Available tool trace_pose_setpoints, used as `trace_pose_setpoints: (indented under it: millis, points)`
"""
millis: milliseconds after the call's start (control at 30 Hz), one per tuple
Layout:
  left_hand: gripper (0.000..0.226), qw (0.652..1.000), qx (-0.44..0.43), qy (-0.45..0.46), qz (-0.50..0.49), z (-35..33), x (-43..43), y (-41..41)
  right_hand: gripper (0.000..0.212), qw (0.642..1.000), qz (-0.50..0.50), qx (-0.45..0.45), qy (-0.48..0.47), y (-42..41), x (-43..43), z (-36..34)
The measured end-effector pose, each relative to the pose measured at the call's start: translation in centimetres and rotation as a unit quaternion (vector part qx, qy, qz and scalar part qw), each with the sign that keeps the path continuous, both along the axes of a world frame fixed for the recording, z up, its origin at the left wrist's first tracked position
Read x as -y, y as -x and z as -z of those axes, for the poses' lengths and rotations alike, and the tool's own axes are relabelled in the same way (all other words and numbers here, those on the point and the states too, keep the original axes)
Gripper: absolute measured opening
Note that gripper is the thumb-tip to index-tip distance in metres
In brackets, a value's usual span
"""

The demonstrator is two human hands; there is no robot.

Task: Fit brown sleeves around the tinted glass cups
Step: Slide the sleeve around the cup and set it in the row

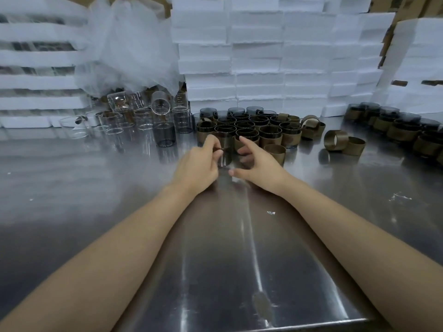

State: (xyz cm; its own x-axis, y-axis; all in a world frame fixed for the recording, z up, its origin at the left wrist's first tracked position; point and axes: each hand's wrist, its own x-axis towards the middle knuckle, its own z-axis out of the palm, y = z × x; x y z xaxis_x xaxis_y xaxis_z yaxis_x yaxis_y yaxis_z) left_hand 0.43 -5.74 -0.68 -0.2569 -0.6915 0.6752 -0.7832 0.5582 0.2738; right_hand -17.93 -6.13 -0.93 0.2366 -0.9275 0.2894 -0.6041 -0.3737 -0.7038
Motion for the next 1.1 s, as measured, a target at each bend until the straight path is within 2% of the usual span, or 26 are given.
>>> trace_pose_setpoints:
  millis: [67, 167, 233, 300, 400, 467, 533, 700, 767, 867, 1000, 1100]
  points:
    - [0.017, 0.994, 0.050, 0.020, 0.094, -0.2, -0.3, 0.3, 0.101, 0.998, -0.009, 0.058, 0.020, 0.1, -0.1, 0.0]
    - [0.029, 0.987, 0.070, 0.052, 0.135, -0.3, -0.3, 0.6, 0.081, 0.988, 0.015, 0.138, 0.064, 0.1, -0.4, -0.4]
    - [0.037, 0.989, 0.003, 0.024, 0.144, -0.2, -0.2, 0.9, 0.066, 0.980, 0.037, 0.171, 0.093, -0.1, -0.5, -0.7]
    - [0.049, 0.983, -0.086, -0.041, 0.154, 0.1, -0.2, 1.3, 0.064, 0.977, 0.047, 0.179, 0.107, -0.2, -0.5, -0.9]
    - [0.035, 0.959, -0.183, -0.126, 0.176, 0.1, -0.3, 1.9, 0.065, 0.975, 0.042, 0.185, 0.117, -0.1, -0.6, -1.0]
    - [0.029, 0.935, -0.239, -0.179, 0.192, -0.2, -0.3, 1.9, 0.064, 0.973, 0.039, 0.188, 0.125, -0.2, -0.6, -1.0]
    - [0.034, 0.902, -0.297, -0.230, 0.212, -0.5, -0.1, 1.9, 0.063, 0.975, 0.035, 0.180, 0.128, -0.4, -0.7, -1.1]
    - [0.028, 0.813, -0.438, -0.300, 0.241, -0.9, -0.5, 2.7, 0.064, 0.975, 0.032, 0.189, 0.115, -0.5, -0.6, -1.0]
    - [0.023, 0.786, -0.469, -0.324, 0.239, -0.8, -0.4, 2.9, 0.062, 0.976, 0.032, 0.184, 0.115, -0.4, -0.5, -1.0]
    - [0.016, 0.765, -0.490, -0.349, 0.231, -0.9, -0.3, 2.8, 0.065, 0.980, 0.023, 0.162, 0.112, -0.2, -0.5, -0.9]
    - [0.010, 0.751, -0.503, -0.365, 0.221, -1.0, -0.2, 2.6, 0.068, 0.984, 0.001, 0.128, 0.128, -0.3, -0.7, -0.9]
    - [0.013, 0.747, -0.506, -0.372, 0.217, -1.0, 0.0, 2.5, 0.068, 0.983, -0.016, 0.109, 0.144, -0.4, -1.0, -1.1]
